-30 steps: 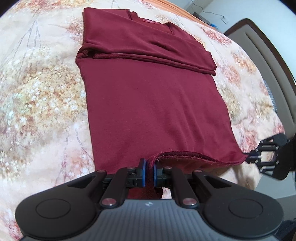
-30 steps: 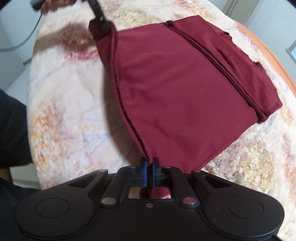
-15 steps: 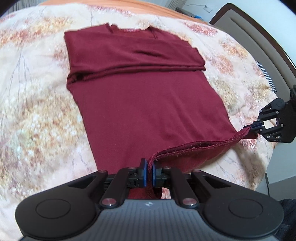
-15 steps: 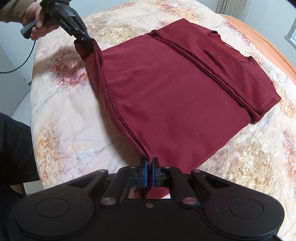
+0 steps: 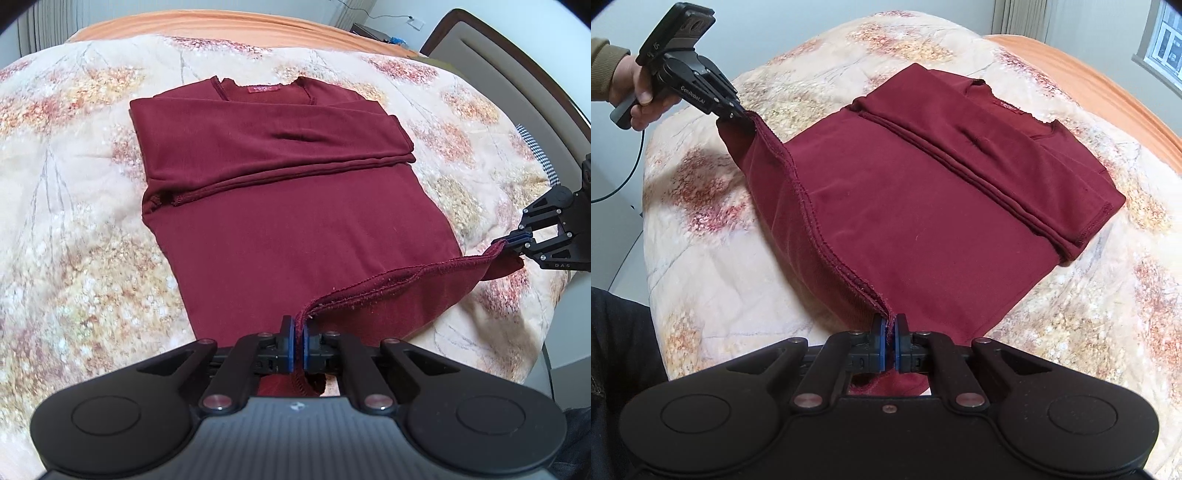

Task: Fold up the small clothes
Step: 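Lift the hem with both tools and fold it toward the collar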

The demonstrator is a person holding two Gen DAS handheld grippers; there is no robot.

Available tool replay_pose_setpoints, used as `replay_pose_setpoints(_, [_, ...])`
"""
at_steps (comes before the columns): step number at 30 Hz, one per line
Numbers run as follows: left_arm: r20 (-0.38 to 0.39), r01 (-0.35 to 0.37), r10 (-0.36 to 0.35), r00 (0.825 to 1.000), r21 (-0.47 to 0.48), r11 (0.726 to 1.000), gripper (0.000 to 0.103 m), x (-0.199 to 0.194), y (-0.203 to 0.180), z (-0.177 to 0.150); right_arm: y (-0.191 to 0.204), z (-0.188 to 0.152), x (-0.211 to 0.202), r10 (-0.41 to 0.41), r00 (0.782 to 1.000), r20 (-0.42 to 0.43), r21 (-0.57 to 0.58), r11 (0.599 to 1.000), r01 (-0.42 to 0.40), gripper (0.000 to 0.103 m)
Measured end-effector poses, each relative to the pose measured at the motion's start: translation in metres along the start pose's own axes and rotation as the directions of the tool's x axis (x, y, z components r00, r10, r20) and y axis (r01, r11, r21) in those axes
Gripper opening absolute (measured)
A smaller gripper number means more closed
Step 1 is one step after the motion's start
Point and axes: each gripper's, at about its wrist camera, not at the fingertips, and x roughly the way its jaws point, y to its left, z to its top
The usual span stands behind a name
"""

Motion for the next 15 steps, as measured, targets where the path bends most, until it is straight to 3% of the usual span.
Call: replay_pose_setpoints(15, [-0.001, -0.006, 0.006, 1.0, -0.033, 0.999, 0.004, -0.0029, -0.0052, -0.0097, 0.01, -0.0021, 0.0003, 0.001, 1.0, 0.003, 0.007, 1.0, -0.001, 0.004])
